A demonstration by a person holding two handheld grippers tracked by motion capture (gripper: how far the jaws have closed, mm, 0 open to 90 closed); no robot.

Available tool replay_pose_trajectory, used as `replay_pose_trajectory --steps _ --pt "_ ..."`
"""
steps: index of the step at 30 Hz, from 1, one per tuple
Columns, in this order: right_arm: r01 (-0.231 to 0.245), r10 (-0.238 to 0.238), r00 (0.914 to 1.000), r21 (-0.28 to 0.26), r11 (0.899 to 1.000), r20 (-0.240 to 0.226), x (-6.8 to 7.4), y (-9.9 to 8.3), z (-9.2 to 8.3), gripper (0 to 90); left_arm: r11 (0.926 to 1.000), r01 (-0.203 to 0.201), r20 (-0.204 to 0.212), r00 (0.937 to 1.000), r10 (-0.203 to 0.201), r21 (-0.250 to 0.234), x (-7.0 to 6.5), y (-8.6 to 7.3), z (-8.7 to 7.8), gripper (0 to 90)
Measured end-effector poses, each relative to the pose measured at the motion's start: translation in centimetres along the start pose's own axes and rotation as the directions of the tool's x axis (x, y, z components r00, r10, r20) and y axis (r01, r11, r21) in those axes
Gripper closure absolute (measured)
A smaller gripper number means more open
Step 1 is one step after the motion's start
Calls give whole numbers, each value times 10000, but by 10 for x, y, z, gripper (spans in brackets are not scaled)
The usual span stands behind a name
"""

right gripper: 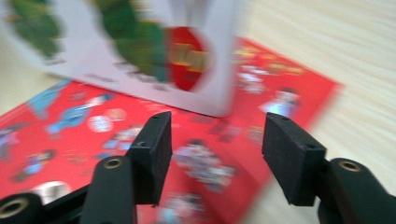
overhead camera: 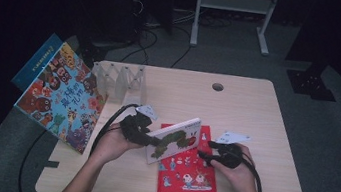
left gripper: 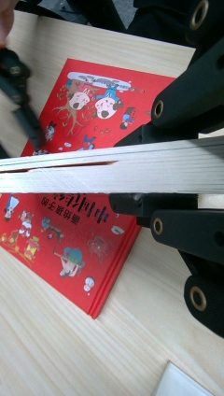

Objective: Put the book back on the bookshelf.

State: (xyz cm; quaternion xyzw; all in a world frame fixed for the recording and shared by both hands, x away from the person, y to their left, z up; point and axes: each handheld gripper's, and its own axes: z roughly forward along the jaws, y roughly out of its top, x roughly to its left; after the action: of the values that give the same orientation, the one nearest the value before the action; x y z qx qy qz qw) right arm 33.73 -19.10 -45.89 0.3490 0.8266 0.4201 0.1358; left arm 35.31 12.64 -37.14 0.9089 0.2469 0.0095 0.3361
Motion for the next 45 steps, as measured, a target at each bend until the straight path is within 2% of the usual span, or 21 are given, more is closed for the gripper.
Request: replay_pose_trajectory --steps 1,2,4,5,6,7,8,9,10,11,12,18,20,22,27,32,35,40,41,42,45 --pt "0 0 10000 0 10000 0 0 0 0 411 10000 0 0 10000 0 0 0 0 0 753" --pt "-301 307 9985 -144 9994 458 -16 -5 -5 383 9999 84 10 10000 -84 -121 1 -1 -1 754" --pt "-405 411 9972 -115 9991 630 -21 -6 -6 366 9999 97 24 10000 -97 -128 2 -1 -2 754" --pt "-634 629 9925 11 9980 1049 -36 -10 -9 339 9997 106 42 9999 -105 -210 3 -2 -4 754" --pt "-818 811 9892 3 9967 1220 -44 -13 -11 335 9997 129 46 9999 -128 -208 3 -2 -5 753" --pt "-818 811 9892 3 9967 1220 -44 -13 -11 335 9997 129 46 9999 -128 -208 3 -2 -5 754" --pt "-1155 1141 9809 -1 9933 1573 -58 -17 -14 324 9995 171 68 9998 -169 -277 5 -3 -8 754" --pt "-1320 1299 9762 5 9912 1735 -65 -20 -15 319 9992 210 67 9998 -208 -353 5 -3 -9 754" --pt "-1320 1299 9762 5 9912 1735 -65 -20 -15 319 9992 210 67 9998 -208 -353 5 -3 -9 754" --pt "-1586 1553 9651 -14 9873 2106 -77 -24 -18 318 9990 216 15 9998 -216 -392 6 -4 -11 755" --pt "-1683 1644 9599 -22 9857 2271 -82 -26 -20 316 9990 177 -45 9998 -179 -410 6 -4 -13 755" --pt "-2206 2147 9241 -174 9752 3160 -104 -36 -26 305 9985 339 -185 9992 -347 -427 11 -8 -25 756" --pt "-2403 2329 9155 -184 9705 3280 -108 -39 -26 300 9973 451 -266 9986 -467 -579 14 -10 -31 756" --pt "-2395 2283 9083 -116 9708 3506 -111 -41 -25 291 9964 542 -349 9978 -566 -659 16 -13 -36 756" --pt "-2485 2356 9020 -110 9686 3617 -113 -42 -25 280 9946 720 -471 9960 -756 -749 21 -19 -46 756" --pt "-2546 2356 8955 4 9670 3776 -114 -41 -23 210 9903 999 -627 9924 -1062 -964 24 -31 -66 755" --pt "-2560 2366 8948 10 9667 3787 -114 -41 -23 206 9874 1144 -714 9899 -1226 -1095 25 -37 -74 755" --pt "-2571 2373 8943 16 9664 3793 -114 -41 -23 203 9798 1547 -929 9816 -1669 -1265 31 -56 -94 755" --pt "-2571 2373 8943 16 9664 3793 -114 -41 -23 203 9798 1547 -929 9816 -1669 -1265 31 -56 -94 755" --pt "-2573 2375 8943 15 9663 3793 -114 -41 -23 204 9770 1695 -992 9781 -1829 -1294 34 -62 -101 755" --pt "-2572 2375 8943 13 9664 3792 -114 -41 -23 204 9733 1852 -1130 9731 -2009 -1357 36 -70 -110 755"
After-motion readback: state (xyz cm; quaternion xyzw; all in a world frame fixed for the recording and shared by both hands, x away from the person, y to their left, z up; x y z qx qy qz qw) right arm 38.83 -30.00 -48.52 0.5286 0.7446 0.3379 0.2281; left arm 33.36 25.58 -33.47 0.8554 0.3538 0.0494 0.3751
